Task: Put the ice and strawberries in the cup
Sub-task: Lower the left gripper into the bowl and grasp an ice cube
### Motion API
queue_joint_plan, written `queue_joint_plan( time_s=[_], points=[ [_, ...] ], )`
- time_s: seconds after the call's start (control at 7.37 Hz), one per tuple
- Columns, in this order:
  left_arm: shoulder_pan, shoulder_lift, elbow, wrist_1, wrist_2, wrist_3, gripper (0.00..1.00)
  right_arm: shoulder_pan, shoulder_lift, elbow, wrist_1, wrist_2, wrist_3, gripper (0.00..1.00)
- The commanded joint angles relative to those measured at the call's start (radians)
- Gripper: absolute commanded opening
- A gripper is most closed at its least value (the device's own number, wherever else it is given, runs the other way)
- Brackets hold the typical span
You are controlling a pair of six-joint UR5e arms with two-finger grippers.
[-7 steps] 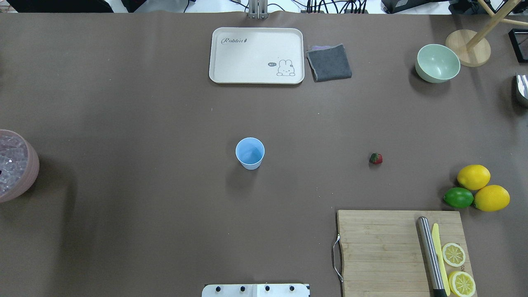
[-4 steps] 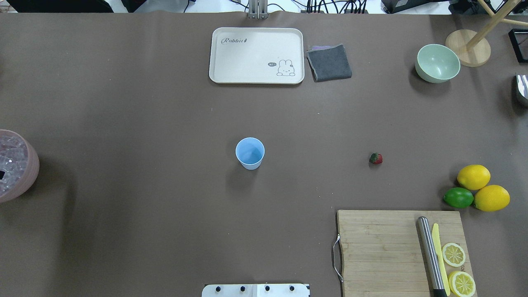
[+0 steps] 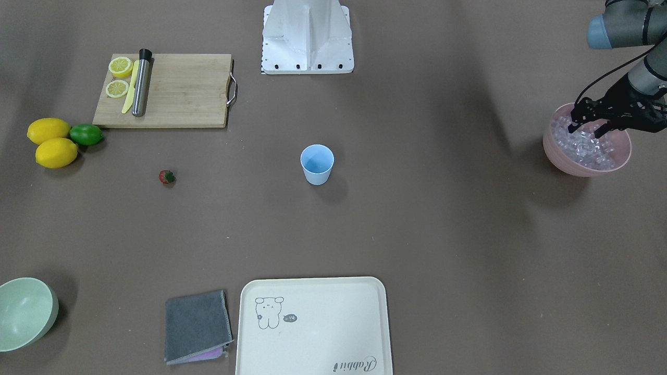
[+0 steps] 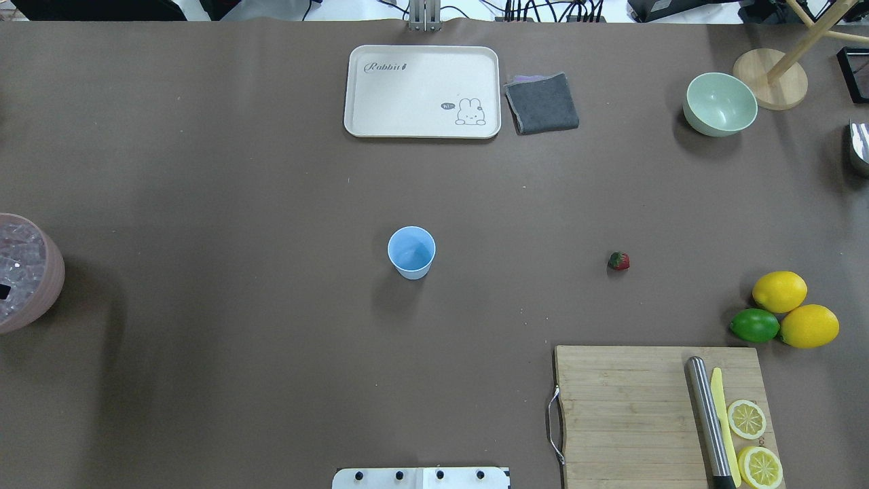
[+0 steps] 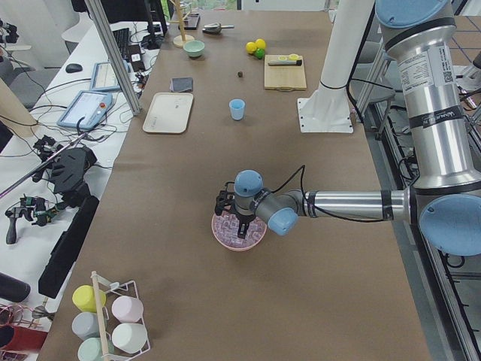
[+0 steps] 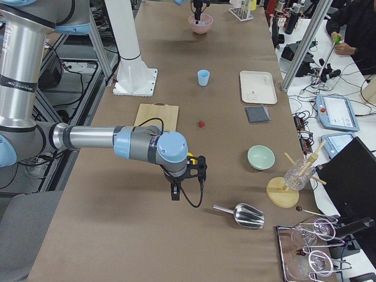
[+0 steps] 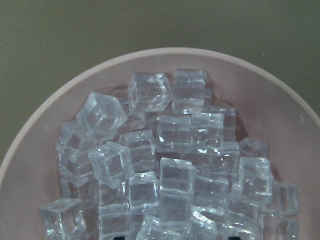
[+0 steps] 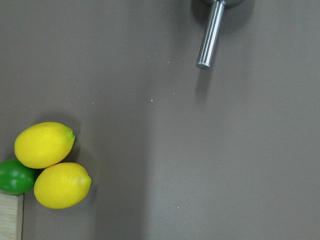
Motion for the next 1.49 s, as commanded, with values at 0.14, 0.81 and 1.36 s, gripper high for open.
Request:
queue_joint_plan(
  time_s=[0.14, 0.81, 1.36],
  points=[
    [0.000, -0.003, 0.011, -0.001, 0.001, 0.001, 0.73, 0.000, 0.002, 0.003, 0.002, 0.000, 0.000, 1.00],
    [0.000, -0.006, 0.016, -0.001, 0.001, -0.001, 0.46, 0.001, 0.003, 0.007, 0.002, 0.000, 0.002, 1.00],
    [-0.015, -0.009, -0.007, 0.008, -0.008, -0.002, 0.00, 0.001, 0.000, 0.012, 0.000, 0.002, 0.002, 1.00]
  ],
)
